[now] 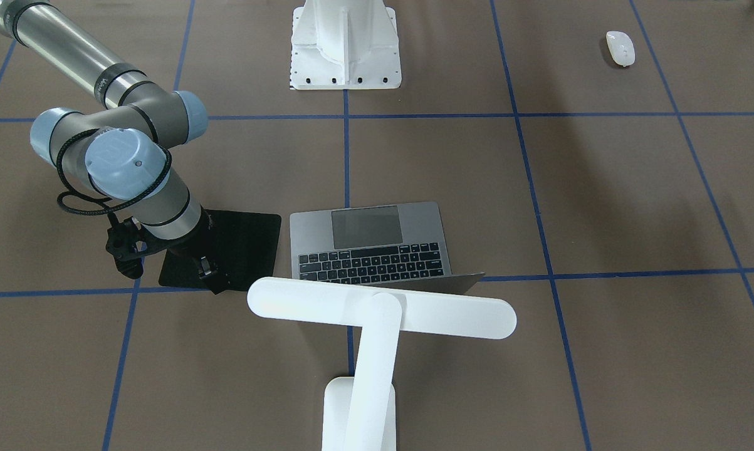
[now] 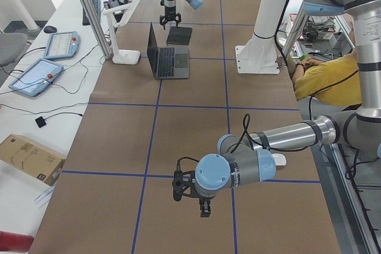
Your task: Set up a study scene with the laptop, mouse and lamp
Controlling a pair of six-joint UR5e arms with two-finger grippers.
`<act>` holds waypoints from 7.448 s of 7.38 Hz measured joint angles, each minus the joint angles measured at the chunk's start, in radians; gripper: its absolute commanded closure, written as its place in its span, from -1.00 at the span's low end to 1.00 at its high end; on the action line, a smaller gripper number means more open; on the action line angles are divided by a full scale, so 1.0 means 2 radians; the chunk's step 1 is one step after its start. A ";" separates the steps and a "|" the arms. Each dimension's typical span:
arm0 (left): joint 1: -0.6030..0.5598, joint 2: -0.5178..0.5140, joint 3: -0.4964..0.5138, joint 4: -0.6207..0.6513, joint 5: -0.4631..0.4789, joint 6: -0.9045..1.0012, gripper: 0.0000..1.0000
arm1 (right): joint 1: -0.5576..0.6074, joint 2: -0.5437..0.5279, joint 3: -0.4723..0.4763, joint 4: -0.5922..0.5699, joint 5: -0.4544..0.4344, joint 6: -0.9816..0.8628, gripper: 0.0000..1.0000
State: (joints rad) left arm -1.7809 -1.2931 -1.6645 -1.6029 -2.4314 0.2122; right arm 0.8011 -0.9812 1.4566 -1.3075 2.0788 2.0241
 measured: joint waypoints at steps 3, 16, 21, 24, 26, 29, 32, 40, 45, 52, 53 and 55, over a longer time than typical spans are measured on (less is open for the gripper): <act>-0.012 -0.006 0.000 0.000 0.000 0.000 -1.00 | 0.037 -0.005 0.004 0.033 0.018 -0.273 -0.98; -0.008 0.001 -0.075 -0.036 -0.041 0.000 -1.00 | 0.235 -0.103 0.097 -0.212 0.094 -0.804 -0.99; -0.008 0.024 -0.074 -0.047 -0.160 -0.003 -1.00 | 0.234 -0.109 0.089 -0.104 0.094 -0.691 -0.98; -0.002 0.034 -0.083 -0.057 -0.098 -0.004 -1.00 | 0.227 -0.116 0.052 -0.035 0.096 -0.771 -0.99; 0.012 0.073 -0.098 -0.076 -0.036 -0.004 -1.00 | 0.227 -0.143 0.052 -0.025 0.098 -0.825 -0.99; 0.031 0.134 -0.105 -0.090 0.023 -0.047 -1.00 | 0.227 -0.162 0.054 -0.022 0.098 -0.840 -0.99; 0.037 0.228 -0.105 -0.158 0.041 -0.055 -1.00 | 0.227 -0.168 0.053 -0.021 0.096 -0.841 -0.99; 0.166 0.249 -0.112 -0.253 -0.018 -0.187 -1.00 | 0.227 -0.170 0.054 -0.020 0.095 -0.842 -0.99; 0.344 0.221 -0.119 -0.336 0.041 -0.406 -1.00 | 0.227 -0.169 0.054 -0.020 0.094 -0.841 -0.99; 0.614 0.226 -0.118 -0.429 0.088 -0.604 -1.00 | 0.226 -0.170 0.053 -0.020 0.094 -0.840 -0.99; 0.646 0.225 -0.118 -0.429 0.088 -0.617 -0.99 | 0.226 -0.170 0.052 -0.020 0.094 -0.840 -0.99; 0.712 0.212 -0.117 -0.430 0.088 -0.667 -0.98 | 0.226 -0.170 0.051 -0.020 0.094 -0.840 -0.99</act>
State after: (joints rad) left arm -0.3574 -0.8699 -1.8983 -2.4627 -2.2550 -1.1222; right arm 1.2527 -1.3208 1.5582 -1.3469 2.2672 0.3438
